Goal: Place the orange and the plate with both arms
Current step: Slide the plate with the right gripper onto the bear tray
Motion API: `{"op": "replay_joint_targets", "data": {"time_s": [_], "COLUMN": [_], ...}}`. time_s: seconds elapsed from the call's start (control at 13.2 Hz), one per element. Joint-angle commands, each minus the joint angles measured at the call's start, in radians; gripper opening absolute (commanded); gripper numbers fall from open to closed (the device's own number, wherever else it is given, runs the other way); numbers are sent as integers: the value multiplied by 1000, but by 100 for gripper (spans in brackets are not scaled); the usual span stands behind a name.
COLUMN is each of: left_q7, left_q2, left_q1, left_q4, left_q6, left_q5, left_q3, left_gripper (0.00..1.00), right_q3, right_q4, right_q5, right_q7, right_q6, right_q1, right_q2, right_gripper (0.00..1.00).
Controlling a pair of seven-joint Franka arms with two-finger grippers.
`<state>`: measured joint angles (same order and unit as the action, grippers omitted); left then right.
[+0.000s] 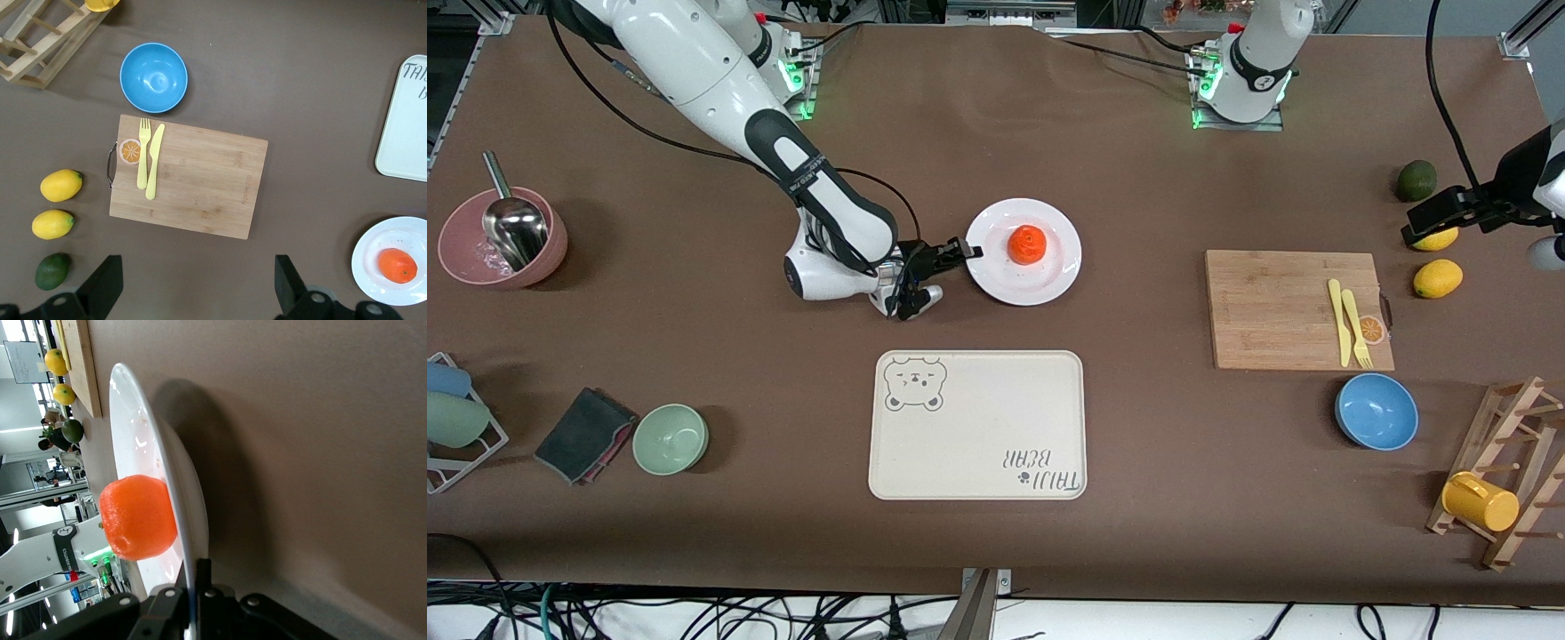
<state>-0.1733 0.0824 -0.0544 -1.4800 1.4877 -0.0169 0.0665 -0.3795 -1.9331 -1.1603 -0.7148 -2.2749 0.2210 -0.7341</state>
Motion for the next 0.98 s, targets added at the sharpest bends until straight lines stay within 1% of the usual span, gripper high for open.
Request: {"op": "replay_joint_targets", "data": {"time_s": [0.0,0.23,0.38,0.45,0.53,0.61,0.76,0.91], "left_q7": [8,8,8,8,8,8,8,8], "left_q2": [0,5,5,5,4,3,3,3], "left_q1": [-4,-7,-8,-9,-7,-7,-5,-5], "left_q4": [18,18,18,18,18,17,17,17], "left_q6": [-21,-21,-21,-21,-21,-26,-26,-26], "left_q5": [-5,-5,-3,-3,-3,-5,-5,-5], "left_q3": [9,6,4,4,4,4,7,7], "left_gripper": [100,100,100,100,100,100,100,100], "right_q3": [-4,-1,-1,7,25,31,33,40], "right_q4": [39,101,162,207,259,323,477,593], "right_q5": [-19,-19,-18,-7,13,39,59,70], "right_q7": [-17,-6,9,61,114,161,260,284], "right_q6": [86,196,206,204,204,204,184,143], "right_q1": [-15,-75,-116,-124,-121,-124,-112,-112], "right_q2": [-16,-16,-21,-24,-43,-79,-166,-252], "right_gripper": [0,0,0,0,0,0,0,0]}}
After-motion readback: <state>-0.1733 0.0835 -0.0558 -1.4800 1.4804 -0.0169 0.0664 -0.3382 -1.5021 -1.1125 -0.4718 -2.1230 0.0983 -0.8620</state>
